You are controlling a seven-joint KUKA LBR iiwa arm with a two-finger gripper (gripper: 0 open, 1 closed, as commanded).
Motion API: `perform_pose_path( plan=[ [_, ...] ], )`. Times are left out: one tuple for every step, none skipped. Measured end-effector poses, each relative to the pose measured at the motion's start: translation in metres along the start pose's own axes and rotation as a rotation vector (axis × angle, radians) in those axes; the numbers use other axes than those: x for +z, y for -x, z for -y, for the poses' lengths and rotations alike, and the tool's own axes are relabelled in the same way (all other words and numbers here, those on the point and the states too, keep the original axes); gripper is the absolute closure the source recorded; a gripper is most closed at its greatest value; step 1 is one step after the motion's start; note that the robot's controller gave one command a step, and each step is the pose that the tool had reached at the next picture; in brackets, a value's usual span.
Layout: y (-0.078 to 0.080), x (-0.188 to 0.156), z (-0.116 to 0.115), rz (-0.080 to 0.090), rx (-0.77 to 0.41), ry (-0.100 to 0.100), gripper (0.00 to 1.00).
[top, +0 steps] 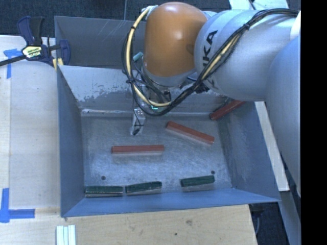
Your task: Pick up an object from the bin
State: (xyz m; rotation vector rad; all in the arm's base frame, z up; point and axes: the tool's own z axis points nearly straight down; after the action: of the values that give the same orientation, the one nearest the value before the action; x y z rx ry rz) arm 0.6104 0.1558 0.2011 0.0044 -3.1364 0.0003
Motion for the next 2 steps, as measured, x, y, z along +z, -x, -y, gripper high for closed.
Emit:
perform_pose_path(
  plan=[
    [-0.0686, 0.1332, 0.0260, -0.001, -0.029, -0.001, 0.00],
    [-0.0648, 0.1281, 0.0252, 0.009, -0.028, 0.002, 1.00]
  ],
)
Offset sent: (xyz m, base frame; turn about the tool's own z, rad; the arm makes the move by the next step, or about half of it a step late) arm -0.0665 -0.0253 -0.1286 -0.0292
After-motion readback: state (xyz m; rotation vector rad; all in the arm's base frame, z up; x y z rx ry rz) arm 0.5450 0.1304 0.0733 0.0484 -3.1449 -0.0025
